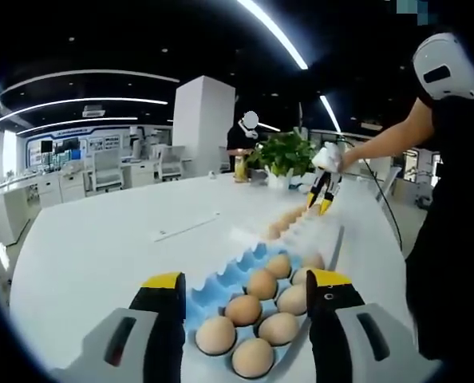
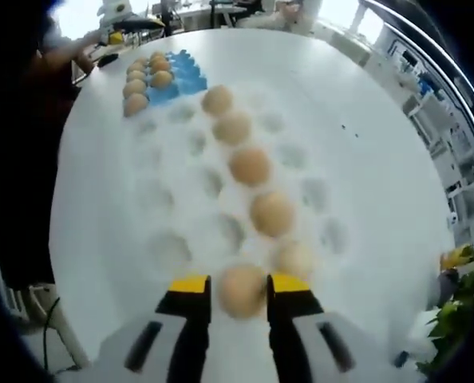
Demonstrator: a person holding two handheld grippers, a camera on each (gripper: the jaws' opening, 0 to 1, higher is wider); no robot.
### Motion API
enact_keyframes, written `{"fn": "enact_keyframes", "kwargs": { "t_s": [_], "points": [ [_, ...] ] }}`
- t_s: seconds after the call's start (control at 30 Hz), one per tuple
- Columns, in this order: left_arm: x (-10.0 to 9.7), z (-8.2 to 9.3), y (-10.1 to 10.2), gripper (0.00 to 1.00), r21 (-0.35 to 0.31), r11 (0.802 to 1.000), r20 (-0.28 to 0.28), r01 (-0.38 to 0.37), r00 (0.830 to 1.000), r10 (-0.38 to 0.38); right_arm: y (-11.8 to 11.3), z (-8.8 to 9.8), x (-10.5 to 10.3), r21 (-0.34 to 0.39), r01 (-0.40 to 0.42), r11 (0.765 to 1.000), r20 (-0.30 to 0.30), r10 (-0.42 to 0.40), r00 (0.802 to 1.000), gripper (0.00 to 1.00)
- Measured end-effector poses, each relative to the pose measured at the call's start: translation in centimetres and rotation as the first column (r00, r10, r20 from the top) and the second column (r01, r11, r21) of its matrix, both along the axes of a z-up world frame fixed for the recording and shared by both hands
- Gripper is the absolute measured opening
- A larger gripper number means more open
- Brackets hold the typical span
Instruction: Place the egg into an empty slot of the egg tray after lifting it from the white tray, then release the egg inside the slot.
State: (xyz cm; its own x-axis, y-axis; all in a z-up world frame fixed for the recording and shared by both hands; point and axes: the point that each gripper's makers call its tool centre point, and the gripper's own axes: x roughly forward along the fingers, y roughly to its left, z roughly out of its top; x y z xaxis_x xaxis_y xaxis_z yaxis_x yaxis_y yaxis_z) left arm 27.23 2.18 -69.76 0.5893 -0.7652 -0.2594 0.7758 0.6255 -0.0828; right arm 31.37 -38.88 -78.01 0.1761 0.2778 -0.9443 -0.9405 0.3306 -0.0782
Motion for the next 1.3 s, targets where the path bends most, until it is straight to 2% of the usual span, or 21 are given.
{"fn": "enact_keyframes", "kwargs": {
  "t_s": [0.17,0.3,0.43,0.57,0.63,0.67,0.9,1.13,1.3],
  "points": [
    [-0.1,0.0,0.1,0.61,0.001,1.0,-0.001,0.0,1.0,0.0,-0.9,-0.9,0.0,-0.055,-0.033,0.998,-0.009,0.032,0.999,0.28],
    [-0.1,-0.1,0.4,0.61,0.004,1.0,-0.004,-0.007,1.0,0.007,-0.7,-0.9,0.1,-0.057,-0.036,0.998,-0.025,0.035,0.999,0.28],
    [-0.1,-0.2,0.6,0.61,0.01,1.0,-0.008,-0.012,1.0,0.012,-0.7,-1.3,0.1,-0.056,-0.043,0.997,-0.088,0.038,0.995,0.28],
    [0.0,0.0,0.9,0.61,0.006,1.0,-0.004,-0.019,1.0,0.019,-0.7,-1.5,0.1,-0.06,-0.047,0.997,-0.121,0.04,0.992,0.28],
    [0.0,-0.1,1.1,0.61,0.009,1.0,-0.008,-0.027,1.0,0.027,-0.7,-1.5,0.0,-0.064,-0.039,0.997,-0.13,0.031,0.991,0.28],
    [0.0,-0.2,1.1,0.61,0.01,1.0,-0.009,-0.027,1.0,0.027,-0.8,-1.5,0.1,-0.061,-0.005,0.998,-0.131,-0.003,0.991,0.28],
    [-0.1,-0.2,1.4,0.61,0.007,1.0,-0.006,-0.03,1.0,0.03,-0.9,-0.8,-0.1,-0.067,0.035,0.997,-0.087,-0.041,0.995,0.27],
    [0.0,-0.2,1.7,0.61,0.01,0.999,-0.003,-0.036,0.999,0.036,-0.2,2.6,0.1,0.009,0.075,0.997,-0.04,-0.074,0.996,0.27],
    [0.1,-0.3,1.6,0.62,0.011,0.999,-0.002,-0.035,0.999,0.035,0.5,3.3,-0.1,0.014,0.045,0.999,-0.025,-0.044,0.999,0.27]
  ]
}}
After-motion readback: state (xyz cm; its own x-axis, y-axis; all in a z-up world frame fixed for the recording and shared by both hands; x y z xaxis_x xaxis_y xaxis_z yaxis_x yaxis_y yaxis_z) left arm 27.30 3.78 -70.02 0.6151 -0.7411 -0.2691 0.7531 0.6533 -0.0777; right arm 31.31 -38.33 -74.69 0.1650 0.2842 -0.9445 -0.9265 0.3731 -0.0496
